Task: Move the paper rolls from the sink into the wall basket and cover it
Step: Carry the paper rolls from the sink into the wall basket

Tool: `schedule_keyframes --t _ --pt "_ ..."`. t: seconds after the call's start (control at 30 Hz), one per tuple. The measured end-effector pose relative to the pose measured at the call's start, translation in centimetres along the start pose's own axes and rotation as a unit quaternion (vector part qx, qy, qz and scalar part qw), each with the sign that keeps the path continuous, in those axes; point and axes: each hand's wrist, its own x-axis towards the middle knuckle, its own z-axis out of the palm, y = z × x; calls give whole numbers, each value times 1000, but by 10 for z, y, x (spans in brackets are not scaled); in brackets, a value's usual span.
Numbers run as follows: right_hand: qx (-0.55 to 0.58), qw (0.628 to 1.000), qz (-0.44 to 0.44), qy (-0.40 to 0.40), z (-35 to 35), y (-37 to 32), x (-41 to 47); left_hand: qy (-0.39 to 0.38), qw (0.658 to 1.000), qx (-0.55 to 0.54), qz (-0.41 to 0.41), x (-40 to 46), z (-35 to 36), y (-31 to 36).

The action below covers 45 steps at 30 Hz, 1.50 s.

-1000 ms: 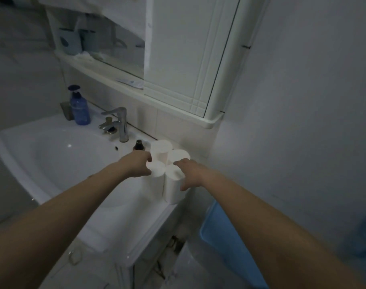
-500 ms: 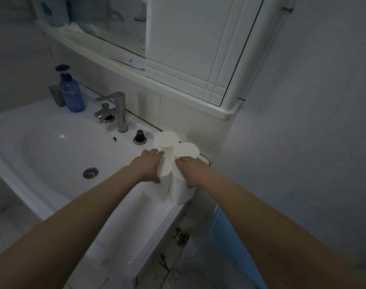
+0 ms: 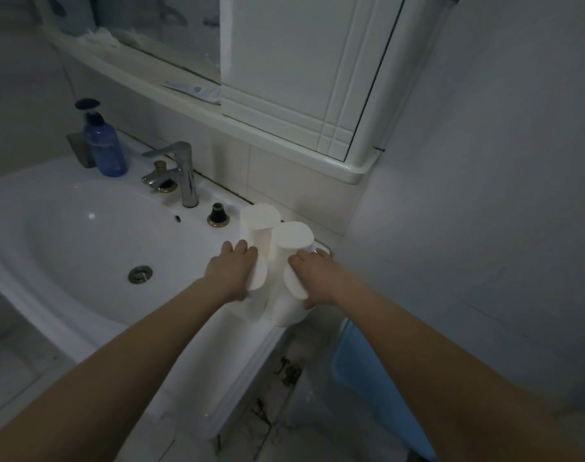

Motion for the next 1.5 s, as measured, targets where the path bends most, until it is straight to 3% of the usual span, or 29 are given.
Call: schedule_keyframes --t 0.3,0.6,1.13,1.5 --pt "66 997 44 -24 20 9 -46 1 1000 0 -9 -28 -6 20" --pt "79 991 105 -8 -24 68 -122 0 1000 -16 1 -42 -56 77" --pt "65 968 233 69 -100 178 -347 73 984 3 162 -95 -170 302" --pt "47 930 357 77 -114 236 -517 78 962 -6 263 -141 -199 437"
